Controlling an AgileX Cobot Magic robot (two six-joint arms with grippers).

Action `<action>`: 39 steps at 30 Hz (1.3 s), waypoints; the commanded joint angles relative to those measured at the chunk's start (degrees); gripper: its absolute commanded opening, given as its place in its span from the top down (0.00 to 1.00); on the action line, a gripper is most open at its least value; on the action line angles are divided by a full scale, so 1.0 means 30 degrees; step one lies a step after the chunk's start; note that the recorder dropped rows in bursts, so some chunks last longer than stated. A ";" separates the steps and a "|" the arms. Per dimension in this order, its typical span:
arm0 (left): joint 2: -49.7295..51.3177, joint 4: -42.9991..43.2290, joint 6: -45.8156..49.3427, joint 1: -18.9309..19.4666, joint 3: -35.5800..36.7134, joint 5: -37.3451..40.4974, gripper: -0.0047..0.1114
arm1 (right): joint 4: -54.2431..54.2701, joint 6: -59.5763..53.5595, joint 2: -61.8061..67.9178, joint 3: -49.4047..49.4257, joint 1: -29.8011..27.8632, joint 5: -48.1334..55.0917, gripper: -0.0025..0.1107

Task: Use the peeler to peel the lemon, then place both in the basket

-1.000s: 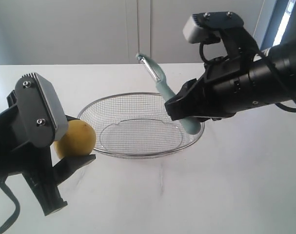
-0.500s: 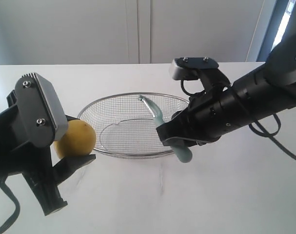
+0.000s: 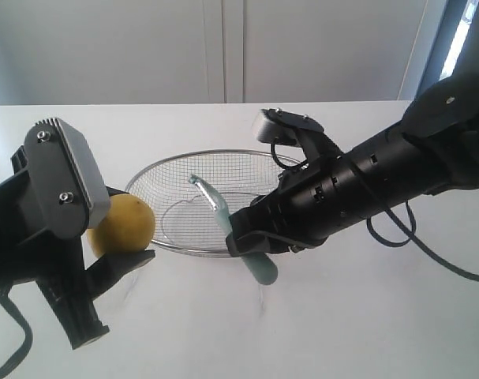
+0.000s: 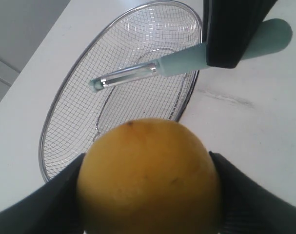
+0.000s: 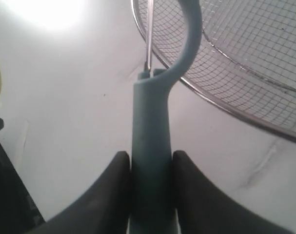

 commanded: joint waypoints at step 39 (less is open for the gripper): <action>-0.0101 -0.0223 -0.0118 -0.0048 0.0069 -0.0253 0.96 | 0.0585 -0.0758 -0.0403 -0.0480 0.2602 0.0604 0.98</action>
